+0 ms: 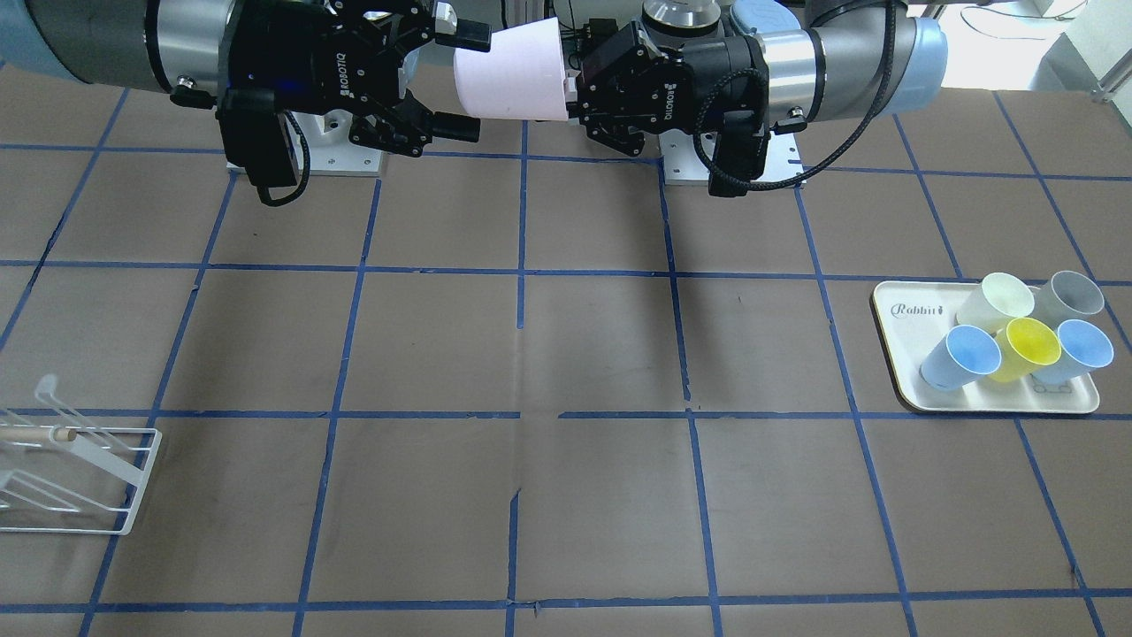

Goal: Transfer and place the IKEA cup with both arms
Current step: 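Carry the cup toward the white tray with the left gripper while the right gripper withdraws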

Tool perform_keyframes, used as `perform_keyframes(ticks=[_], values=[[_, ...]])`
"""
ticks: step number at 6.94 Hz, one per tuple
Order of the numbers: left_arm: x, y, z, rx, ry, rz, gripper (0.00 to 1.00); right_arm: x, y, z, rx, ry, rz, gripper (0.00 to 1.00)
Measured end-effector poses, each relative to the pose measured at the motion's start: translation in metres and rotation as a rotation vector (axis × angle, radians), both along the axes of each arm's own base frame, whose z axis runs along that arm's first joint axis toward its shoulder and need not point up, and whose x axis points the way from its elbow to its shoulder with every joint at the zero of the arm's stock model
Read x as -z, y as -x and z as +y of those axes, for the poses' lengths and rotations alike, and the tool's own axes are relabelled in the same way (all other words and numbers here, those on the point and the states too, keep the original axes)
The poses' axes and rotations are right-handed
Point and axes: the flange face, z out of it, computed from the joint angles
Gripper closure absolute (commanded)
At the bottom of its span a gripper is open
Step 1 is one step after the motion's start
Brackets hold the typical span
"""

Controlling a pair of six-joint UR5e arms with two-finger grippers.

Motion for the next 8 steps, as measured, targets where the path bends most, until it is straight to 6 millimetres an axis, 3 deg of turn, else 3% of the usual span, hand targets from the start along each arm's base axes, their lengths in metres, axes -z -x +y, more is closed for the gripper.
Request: perform_keyframes(ticks=[3, 5, 8], values=[[0.009, -0.059, 0.003, -0.011, -0.018, -0.243, 1.0, -0.031, 0.028, -0.007, -0.053, 0.048, 0.227, 0.0], [0.025, -0.098, 0.007, 0.026, -0.038, -0.467, 1.0, -0.023, 0.05, -0.009, -0.101, 0.056, 0.513, 0.0], [0.054, -0.212, 0.011, 0.1, -0.064, -0.948, 1.0, -0.01, 0.092, -0.012, -0.061, -0.021, 1.046, 0.0]])
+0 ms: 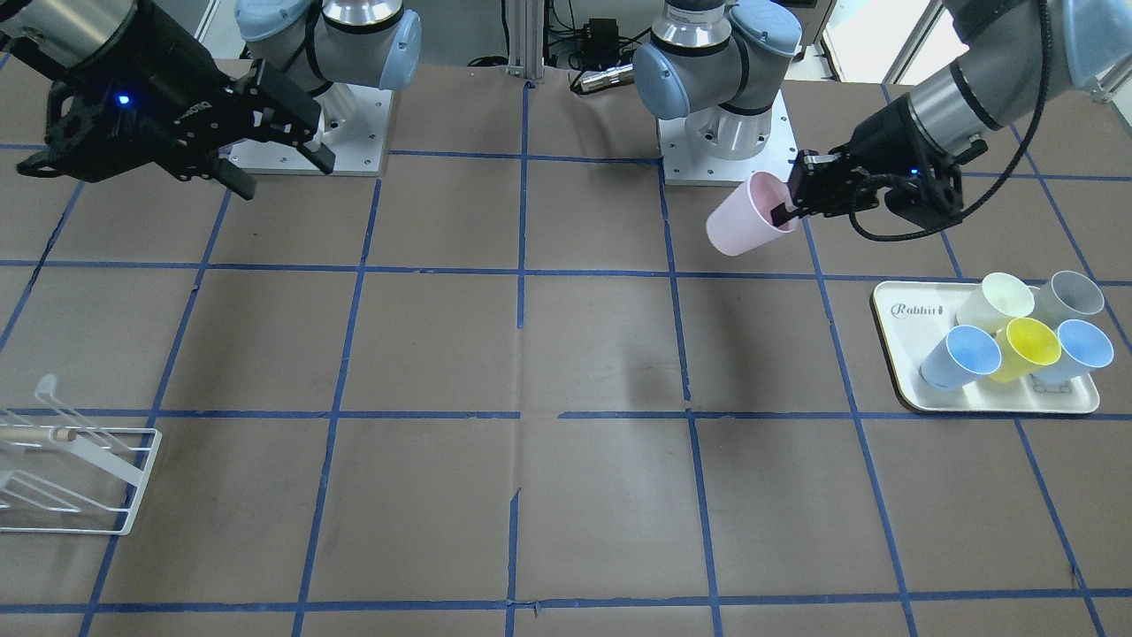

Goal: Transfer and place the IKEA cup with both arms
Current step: 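Carry the cup toward the white tray with the left gripper while the right gripper withdraws, then lower the pink cup into the tray and release it with the left gripper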

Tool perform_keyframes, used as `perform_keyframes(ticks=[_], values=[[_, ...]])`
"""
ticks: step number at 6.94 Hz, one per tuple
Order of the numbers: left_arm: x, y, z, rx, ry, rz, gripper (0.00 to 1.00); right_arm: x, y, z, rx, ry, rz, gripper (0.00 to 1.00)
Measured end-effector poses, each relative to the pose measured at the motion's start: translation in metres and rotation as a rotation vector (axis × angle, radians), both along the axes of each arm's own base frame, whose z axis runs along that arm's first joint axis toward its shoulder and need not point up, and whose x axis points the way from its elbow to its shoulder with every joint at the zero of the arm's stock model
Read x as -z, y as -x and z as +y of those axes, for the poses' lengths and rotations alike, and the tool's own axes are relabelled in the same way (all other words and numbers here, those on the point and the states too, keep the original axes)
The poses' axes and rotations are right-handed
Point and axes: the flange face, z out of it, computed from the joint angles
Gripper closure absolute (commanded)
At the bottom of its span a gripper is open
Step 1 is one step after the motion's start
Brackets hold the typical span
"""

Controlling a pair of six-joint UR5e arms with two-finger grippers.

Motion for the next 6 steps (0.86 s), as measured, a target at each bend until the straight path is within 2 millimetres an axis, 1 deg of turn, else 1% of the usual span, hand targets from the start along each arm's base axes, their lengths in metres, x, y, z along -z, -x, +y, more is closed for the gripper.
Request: perform_keyframes(ticks=[1, 2, 3, 5, 6], values=[[0.008, -0.036, 0.002, 0.052, -0.007, -0.116, 1.0, 0.003, 0.011, -0.003, 0.058, 0.002, 0.137, 0.0], [0.017, -0.068, 0.0, 0.11, -0.007, -0.224, 1.0, 0.012, 0.015, -0.006, 0.108, 0.01, 0.253, 0.0], [0.029, -0.097, -0.002, 0.153, -0.002, -0.291, 1.0, 0.019, 0.009, -0.008, 0.136, 0.038, 0.343, 0.0], [0.067, -0.158, 0.001, 0.214, 0.032, -0.32, 1.0, 0.027, -0.026, -0.016, 0.157, 0.127, 0.404, 0.0], [0.087, -0.183, 0.001, 0.245, 0.055, -0.324, 1.0, 0.029, -0.042, -0.022, 0.158, 0.165, 0.404, 0.0]])
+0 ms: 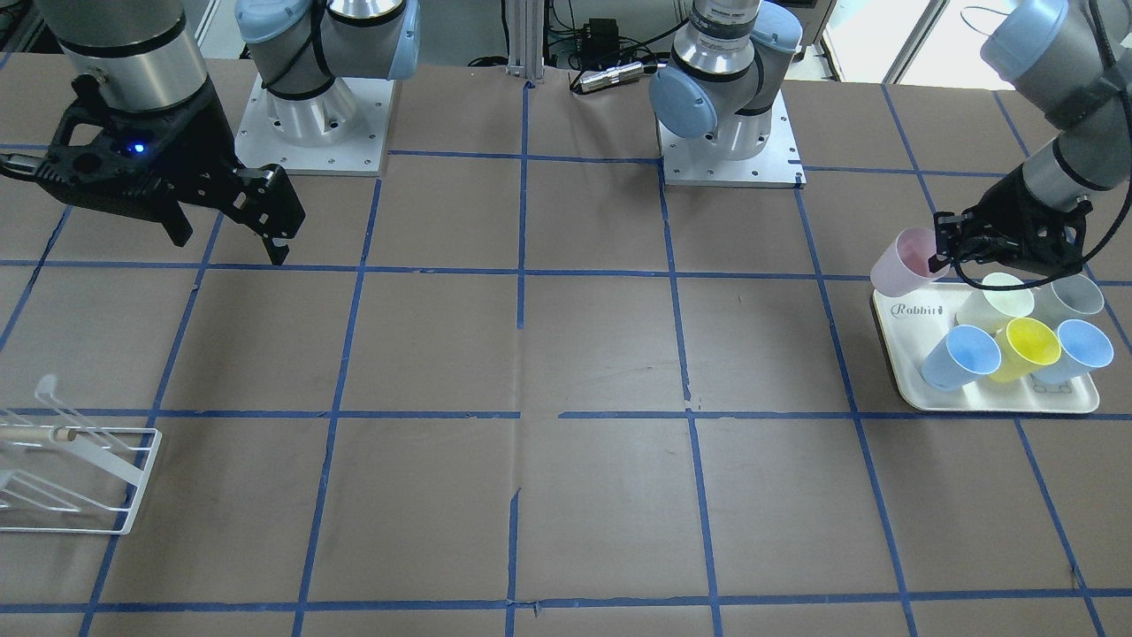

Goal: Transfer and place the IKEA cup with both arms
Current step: 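Lower the pink cup into the tray and release it with the left gripper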

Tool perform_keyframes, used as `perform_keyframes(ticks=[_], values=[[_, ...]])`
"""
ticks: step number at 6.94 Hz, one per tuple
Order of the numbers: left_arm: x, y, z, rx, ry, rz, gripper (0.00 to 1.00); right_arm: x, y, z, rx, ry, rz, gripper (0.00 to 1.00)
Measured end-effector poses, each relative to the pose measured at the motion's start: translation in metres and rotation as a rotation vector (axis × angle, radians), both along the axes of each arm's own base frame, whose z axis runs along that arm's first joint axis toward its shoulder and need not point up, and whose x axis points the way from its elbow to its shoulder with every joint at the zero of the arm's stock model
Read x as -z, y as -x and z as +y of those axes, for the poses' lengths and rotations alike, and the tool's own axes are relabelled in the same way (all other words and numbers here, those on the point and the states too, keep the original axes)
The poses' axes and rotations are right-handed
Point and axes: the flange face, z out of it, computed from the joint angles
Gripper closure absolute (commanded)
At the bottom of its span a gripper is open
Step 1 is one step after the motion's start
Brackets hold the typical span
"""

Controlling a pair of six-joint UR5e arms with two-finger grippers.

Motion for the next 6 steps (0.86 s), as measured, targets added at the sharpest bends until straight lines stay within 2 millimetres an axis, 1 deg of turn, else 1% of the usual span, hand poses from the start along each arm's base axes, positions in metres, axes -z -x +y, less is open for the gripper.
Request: perform_keyframes(ticks=[1, 2, 3, 5, 6], values=[[0.015, -0.016, -0.003, 0.033, 0.011, 0.0, 1.0, 0.003, -0.01, -0.005, -0.011, 0.027, -0.003, 0.0], [0.027, -0.026, -0.007, 0.058, 0.014, 0.003, 1.0, 0.004, -0.015, -0.008, -0.022, 0.038, -0.014, 0.04], [0.038, -0.034, -0.009, 0.081, 0.016, 0.007, 1.0, 0.004, -0.017, -0.009, -0.036, 0.039, -0.037, 0.02], [0.059, -0.059, -0.003, 0.087, 0.008, 0.03, 1.0, 0.004, -0.02, -0.01, -0.065, 0.037, -0.072, 0.0], [0.065, -0.066, 0.0, 0.083, 0.005, 0.038, 1.0, 0.004, -0.021, -0.01, -0.07, 0.036, -0.077, 0.0]])
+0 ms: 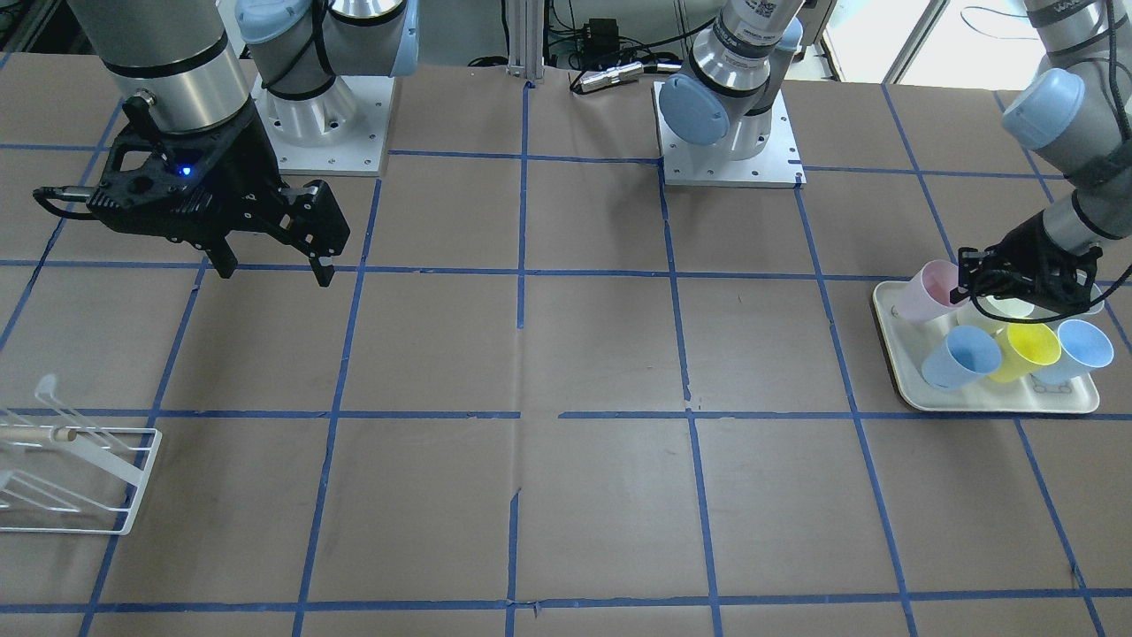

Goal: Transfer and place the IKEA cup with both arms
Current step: 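Lower the pink cup into the tray and release it with the left gripper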

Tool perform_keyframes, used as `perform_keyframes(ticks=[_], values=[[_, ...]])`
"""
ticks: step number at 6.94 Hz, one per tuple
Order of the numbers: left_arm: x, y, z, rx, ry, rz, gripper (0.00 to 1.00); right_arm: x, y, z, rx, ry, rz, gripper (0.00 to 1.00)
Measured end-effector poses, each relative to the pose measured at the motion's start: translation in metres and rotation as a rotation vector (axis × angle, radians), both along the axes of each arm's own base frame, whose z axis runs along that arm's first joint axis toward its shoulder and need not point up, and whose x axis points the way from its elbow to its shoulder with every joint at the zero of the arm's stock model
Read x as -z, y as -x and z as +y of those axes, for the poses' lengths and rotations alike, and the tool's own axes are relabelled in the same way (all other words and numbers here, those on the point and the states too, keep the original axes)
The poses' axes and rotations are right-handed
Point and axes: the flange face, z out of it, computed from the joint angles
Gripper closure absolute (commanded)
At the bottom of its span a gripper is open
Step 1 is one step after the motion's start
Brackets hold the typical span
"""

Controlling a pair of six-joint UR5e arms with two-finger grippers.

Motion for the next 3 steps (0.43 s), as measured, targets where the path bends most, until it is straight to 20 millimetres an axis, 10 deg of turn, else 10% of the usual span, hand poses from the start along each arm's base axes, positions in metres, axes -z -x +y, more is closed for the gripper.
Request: perform_keyframes(ticks=[3], values=[[0.0072, -0.0043, -0.0001, -0.005, 0.007, 0.01, 0.86, 0.0007, -0.0007, 0.002, -0.002, -0.003, -0.002, 0.0]])
